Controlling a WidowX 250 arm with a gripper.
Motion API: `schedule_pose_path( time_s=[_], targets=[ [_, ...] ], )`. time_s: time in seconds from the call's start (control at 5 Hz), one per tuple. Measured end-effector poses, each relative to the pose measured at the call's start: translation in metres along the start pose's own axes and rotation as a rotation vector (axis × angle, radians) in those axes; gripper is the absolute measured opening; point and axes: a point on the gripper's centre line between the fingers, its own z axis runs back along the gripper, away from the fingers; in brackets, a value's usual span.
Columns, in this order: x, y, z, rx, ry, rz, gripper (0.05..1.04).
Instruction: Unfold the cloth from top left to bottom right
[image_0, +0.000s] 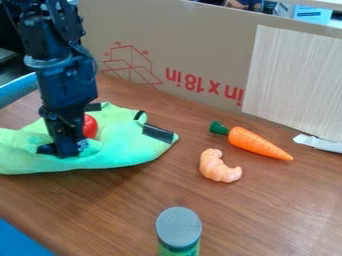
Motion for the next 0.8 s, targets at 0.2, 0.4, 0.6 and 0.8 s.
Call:
schedule_pose_path(
  time_s=[0.2,0.4,0.6,0.8],
  targets=[
    [0.001,-0.003,-0.013,0.010,0.028,0.081,0.268],
    [-0.002,-0.005,-0.023,0.015,0.027,0.104,0.553],
    [-0.004,-0.008,-0.024,0.006,0.033,0.100,0.879],
    [-0.010,-0.016,-0.013,-0.032,0.033,0.084,1.009]
  ],
)
